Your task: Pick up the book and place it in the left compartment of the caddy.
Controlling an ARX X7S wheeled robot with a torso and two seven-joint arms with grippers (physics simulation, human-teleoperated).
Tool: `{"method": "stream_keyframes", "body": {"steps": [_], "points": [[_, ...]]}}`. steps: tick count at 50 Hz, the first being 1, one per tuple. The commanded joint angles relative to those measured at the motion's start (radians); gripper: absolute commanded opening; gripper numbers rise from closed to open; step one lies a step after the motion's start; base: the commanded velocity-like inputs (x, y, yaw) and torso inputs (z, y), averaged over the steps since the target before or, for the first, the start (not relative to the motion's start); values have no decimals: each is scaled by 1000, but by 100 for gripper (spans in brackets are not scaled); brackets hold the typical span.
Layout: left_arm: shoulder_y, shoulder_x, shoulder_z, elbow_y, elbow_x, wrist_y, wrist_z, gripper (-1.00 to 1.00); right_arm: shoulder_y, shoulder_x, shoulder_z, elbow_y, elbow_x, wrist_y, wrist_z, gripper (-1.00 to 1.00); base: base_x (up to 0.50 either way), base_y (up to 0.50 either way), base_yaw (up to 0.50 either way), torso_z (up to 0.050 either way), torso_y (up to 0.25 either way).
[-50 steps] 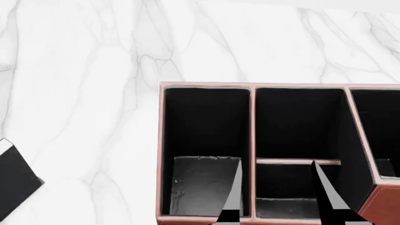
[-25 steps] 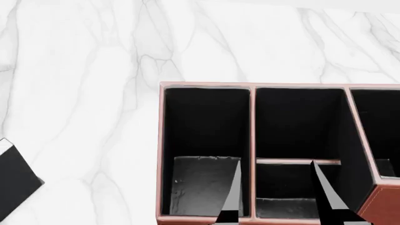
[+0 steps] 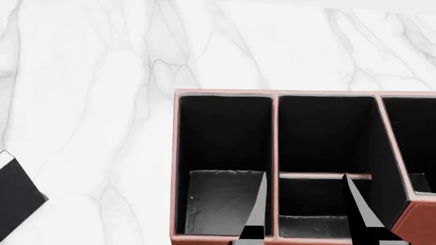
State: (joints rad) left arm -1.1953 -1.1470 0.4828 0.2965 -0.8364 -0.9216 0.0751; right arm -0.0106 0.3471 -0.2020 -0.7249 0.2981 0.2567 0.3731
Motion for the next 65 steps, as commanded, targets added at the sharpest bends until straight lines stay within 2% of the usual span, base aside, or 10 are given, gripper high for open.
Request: {"method": "stream_keyframes", "body": {"steps": [1, 12, 20, 22, 38, 65], "points": [[-53, 71, 0, -70, -36, -4, 151, 100, 6, -22, 28, 11, -16, 0, -9, 100, 0, 0, 0, 0, 0], [-175, 145, 121, -177, 64, -76, 250, 100, 11, -20, 19, 14, -20, 6, -1, 100, 0, 0, 0, 0, 0], [-146, 151, 165, -194, 84, -77, 268, 100, 17, -16, 21, 21, -20, 8, 4, 100, 0, 0, 0, 0, 0], [-140, 153, 139, -193, 34, -94, 276, 100, 17, -15, 21, 17, -19, 11, 6, 100, 0, 0, 0, 0, 0], [-100, 118, 150, -164, 15, -124, 268, 100, 15, -9, 4, 23, -18, -6, -4, 100, 0, 0, 0, 0, 0], [-100, 117, 150, -163, 12, -125, 267, 100, 18, 1, -5, 23, -15, -9, 3, 100, 0, 0, 0, 0, 0]]}}
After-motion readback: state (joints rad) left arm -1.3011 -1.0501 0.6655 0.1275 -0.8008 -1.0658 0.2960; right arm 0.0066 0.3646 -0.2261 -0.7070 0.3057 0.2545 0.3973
